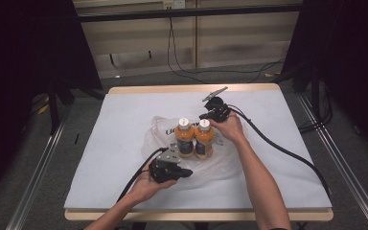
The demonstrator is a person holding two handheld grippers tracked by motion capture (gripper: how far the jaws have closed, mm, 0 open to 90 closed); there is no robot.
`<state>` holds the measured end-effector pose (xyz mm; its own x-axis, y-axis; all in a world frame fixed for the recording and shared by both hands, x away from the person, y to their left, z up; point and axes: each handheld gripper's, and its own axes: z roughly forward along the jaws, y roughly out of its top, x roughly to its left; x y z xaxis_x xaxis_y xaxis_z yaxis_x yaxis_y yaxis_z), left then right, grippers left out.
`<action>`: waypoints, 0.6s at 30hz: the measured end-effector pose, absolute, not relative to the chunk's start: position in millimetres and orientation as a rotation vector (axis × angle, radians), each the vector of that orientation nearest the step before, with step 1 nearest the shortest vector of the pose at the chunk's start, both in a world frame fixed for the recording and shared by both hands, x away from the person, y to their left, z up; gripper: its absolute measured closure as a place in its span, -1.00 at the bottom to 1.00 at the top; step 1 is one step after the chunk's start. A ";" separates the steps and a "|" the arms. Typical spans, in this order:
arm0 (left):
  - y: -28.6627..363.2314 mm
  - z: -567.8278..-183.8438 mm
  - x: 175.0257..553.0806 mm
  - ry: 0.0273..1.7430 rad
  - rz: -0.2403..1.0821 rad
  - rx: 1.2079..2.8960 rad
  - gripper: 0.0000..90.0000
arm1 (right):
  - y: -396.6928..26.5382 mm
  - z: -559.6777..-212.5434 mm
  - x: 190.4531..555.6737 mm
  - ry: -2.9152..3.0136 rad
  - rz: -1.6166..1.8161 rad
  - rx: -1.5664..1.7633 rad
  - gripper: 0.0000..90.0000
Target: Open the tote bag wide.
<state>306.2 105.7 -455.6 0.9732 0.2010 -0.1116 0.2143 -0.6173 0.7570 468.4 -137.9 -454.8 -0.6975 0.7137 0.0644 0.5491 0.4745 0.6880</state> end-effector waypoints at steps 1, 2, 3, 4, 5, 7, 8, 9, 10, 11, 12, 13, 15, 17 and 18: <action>107.4 -453.7 306.9 0.308 -0.014 2.233 1.00 | -140.0 -451.9 466.3 2.486 1.046 1.089 1.00; 109.6 -451.3 308.2 0.308 -0.005 2.225 1.00 | -142.2 -449.6 464.3 2.477 1.064 1.086 1.00; 111.5 -449.6 308.6 0.319 -0.005 2.206 1.00 | -144.9 -446.9 462.3 2.468 1.077 1.085 1.00; 113.8 -447.6 309.5 0.322 0.013 2.199 1.00 | -147.2 -444.6 459.9 2.449 1.094 1.091 1.00; 115.9 -446.2 310.4 0.326 0.015 2.195 1.00 | -149.5 -442.9 457.6 2.441 1.121 1.085 1.00; 119.3 -445.7 311.8 0.336 0.029 2.172 1.00 | -154.0 -439.7 452.4 2.431 1.131 1.085 1.00; 120.9 -445.6 312.2 0.342 0.032 2.157 1.00 | -156.4 -438.9 450.0 2.427 1.150 1.083 1.00; 123.1 -444.6 313.0 0.344 0.048 2.163 1.00 | -158.5 -437.9 447.1 2.419 1.158 1.084 1.00; 124.7 -444.1 313.4 0.359 0.055 2.151 0.99 | -161.1 -437.0 444.6 2.413 1.175 1.081 1.00; 126.3 -444.2 314.5 0.363 0.049 2.136 0.92 | -163.6 -436.0 441.7 2.405 1.187 1.082 1.00; 128.1 -443.6 314.9 0.374 0.063 2.129 0.87 | -166.3 -434.9 438.6 2.394 1.203 1.078 1.00; 130.3 -443.0 315.4 0.383 0.075 2.122 0.82 | -168.9 -433.7 435.3 2.383 1.220 1.078 1.00; 133.6 -442.2 316.7 0.393 0.087 2.104 0.67 | -173.3 -431.2 427.2 2.361 1.247 1.076 0.89; 137.7 -440.4 316.6 0.391 0.129 2.109 0.52 | -175.7 -429.7 420.1 2.350 1.259 1.070 0.84; 139.5 -439.8 316.3 0.405 0.136 2.097 0.42 | -177.2 -429.2 416.0 2.343 1.258 1.059 0.83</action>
